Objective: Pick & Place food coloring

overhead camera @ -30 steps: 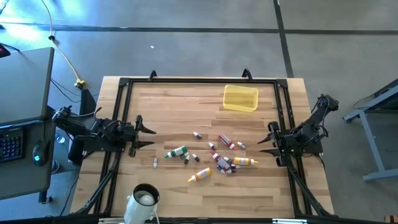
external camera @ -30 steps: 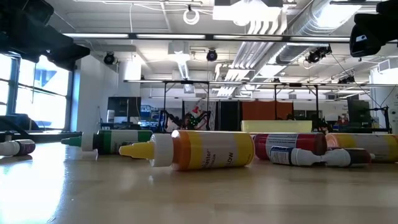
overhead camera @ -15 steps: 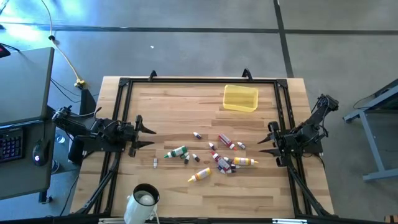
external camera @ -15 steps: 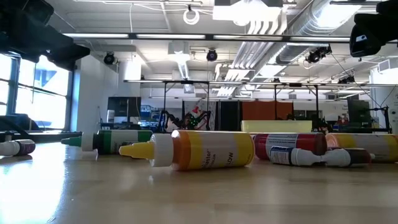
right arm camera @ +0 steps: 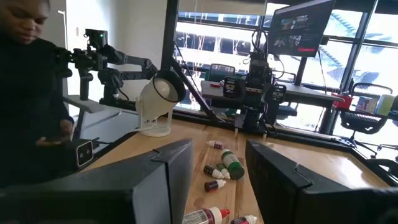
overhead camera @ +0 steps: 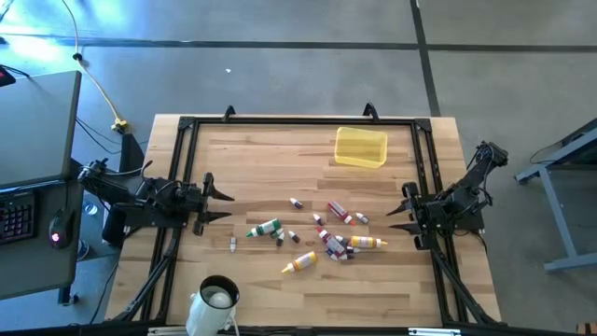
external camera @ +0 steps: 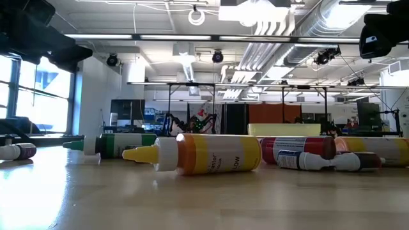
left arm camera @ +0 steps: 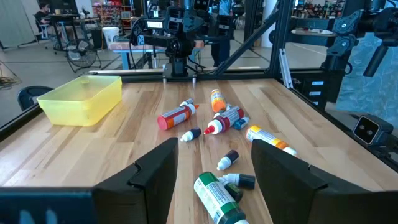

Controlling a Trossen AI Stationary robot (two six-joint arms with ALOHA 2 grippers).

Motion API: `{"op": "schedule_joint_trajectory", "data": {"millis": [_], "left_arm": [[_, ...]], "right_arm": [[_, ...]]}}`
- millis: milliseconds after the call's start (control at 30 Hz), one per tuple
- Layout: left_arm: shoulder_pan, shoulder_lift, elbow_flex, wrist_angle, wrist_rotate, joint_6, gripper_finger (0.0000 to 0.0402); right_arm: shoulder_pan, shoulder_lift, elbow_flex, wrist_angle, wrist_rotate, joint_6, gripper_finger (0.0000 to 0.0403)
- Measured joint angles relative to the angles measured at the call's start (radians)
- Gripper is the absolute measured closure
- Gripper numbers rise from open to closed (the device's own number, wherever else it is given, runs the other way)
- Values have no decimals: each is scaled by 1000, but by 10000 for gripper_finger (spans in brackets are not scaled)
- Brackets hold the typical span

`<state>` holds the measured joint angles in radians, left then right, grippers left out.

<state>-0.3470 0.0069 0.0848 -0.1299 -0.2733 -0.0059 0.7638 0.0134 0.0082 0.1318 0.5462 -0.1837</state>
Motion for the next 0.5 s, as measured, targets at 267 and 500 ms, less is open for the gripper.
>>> {"op": "schedule_joint_trajectory", "data": {"millis": [267,500], "left_arm": [[0,0,0,0,0,0,200],[0,0,0,15,0,0,200]], "right_arm": [[0,0,0,0,0,0,261],[0,0,0,0,0,0,261]]}}
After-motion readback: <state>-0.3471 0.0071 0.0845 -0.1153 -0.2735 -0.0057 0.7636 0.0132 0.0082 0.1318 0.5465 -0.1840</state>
